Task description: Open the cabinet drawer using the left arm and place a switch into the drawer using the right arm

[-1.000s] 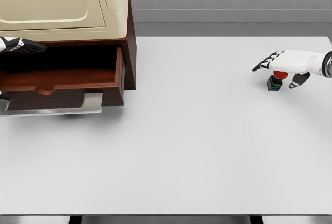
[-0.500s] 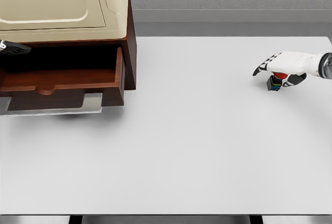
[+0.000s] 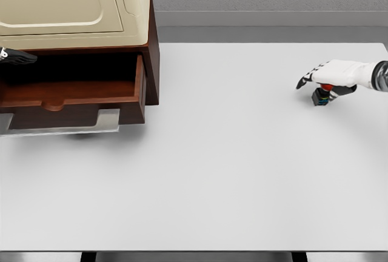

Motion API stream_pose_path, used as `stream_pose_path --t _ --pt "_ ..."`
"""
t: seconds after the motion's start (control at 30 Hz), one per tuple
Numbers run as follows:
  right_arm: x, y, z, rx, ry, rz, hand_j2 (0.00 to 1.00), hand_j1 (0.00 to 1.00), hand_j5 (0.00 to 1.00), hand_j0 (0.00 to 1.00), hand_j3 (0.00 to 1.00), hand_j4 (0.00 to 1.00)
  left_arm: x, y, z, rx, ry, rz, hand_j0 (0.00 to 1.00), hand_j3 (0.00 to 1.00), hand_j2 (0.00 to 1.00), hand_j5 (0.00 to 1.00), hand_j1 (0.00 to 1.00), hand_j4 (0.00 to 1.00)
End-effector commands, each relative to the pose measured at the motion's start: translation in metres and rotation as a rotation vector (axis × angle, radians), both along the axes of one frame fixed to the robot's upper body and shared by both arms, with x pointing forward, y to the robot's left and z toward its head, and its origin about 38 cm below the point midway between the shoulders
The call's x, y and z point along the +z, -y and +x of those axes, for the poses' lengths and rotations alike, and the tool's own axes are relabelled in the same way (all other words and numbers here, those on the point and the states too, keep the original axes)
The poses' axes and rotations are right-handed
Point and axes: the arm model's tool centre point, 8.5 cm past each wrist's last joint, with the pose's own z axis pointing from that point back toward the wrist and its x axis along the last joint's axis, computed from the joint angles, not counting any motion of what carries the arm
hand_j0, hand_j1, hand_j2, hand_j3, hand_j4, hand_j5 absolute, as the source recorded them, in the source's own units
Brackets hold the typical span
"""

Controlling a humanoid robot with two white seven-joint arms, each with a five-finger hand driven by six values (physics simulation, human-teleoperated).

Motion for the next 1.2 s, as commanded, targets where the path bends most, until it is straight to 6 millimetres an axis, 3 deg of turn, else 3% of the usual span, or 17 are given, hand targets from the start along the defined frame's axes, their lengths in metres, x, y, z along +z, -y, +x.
stream_pose_path --t 0.0,0.13,0.23,0.6,0.9,1.1,1.17 --pt "-0.0025 0.0045 -0.0001 -0.012 -0.007 -0.007 0.8 0.8 0.8 0.8 0.8 0.8 -0.0001 0.0002 0.0001 0.001 -0.002 -0.005 1.0 1.0 1.0 1.0 1.0 1.0" --pt "-0.0027 0.0037 0.0001 -0.011 -0.007 -0.005 0.76 0.76 0.76 0.76 0.76 0.76 -0.0001 0.0002 0.0001 0.001 -0.002 -0.005 1.0 1.0 1.0 1.0 1.0 1.0" --pt "-0.002 0.0037 0.0004 -0.011 -0.006 -0.006 0.8 0.8 0.8 0.8 0.8 0.8 -0.0006 0.0001 0.0001 0.001 -0.004 -0.005 1.0 1.0 1.0 1.0 1.0 1.0" --pt "0.0 0.0033 0.0009 -0.011 -0.001 0.0 0.57 0.57 0.57 0.57 0.57 0.57 -0.0006 0.0001 0.0001 0.001 -0.004 -0.005 1.0 1.0 1.0 1.0 1.0 1.0" --pt "0.0003 0.0038 0.001 -0.013 -0.001 0.004 0.51 0.51 0.51 0.51 0.51 0.51 -0.0018 0.0 -0.0001 0.001 -0.006 -0.002 1.0 1.0 1.0 1.0 1.0 1.0" --pt "0.0013 -0.0016 0.0019 -0.007 -0.001 0.039 0.36 0.36 0.36 0.36 0.36 0.36 -0.0038 -0.0002 -0.0003 0.002 -0.012 -0.002 1.0 1.0 1.0 1.0 1.0 1.0" --pt "0.0011 -0.0024 0.002 -0.006 -0.001 0.04 0.36 0.36 0.36 0.36 0.36 0.36 -0.0033 -0.0002 -0.0003 0.002 -0.011 -0.002 1.0 1.0 1.0 1.0 1.0 1.0"
